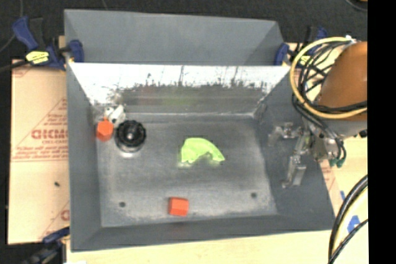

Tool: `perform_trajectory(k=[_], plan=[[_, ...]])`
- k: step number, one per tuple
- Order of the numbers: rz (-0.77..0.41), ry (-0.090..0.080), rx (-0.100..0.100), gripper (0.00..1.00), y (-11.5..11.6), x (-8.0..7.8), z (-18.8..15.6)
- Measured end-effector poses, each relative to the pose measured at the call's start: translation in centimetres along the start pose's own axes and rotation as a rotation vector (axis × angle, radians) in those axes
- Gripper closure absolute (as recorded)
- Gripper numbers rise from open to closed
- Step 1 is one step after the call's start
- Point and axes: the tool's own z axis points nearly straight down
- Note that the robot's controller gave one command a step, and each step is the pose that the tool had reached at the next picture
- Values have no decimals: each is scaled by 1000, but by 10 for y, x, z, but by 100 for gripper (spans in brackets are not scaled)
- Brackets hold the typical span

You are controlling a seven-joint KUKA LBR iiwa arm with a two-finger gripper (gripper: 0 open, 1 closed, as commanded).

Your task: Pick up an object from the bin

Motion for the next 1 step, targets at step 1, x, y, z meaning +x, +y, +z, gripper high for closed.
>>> perform_trajectory(k=[1], plan=[[-4,-8,2,0,1,-2,-4]])
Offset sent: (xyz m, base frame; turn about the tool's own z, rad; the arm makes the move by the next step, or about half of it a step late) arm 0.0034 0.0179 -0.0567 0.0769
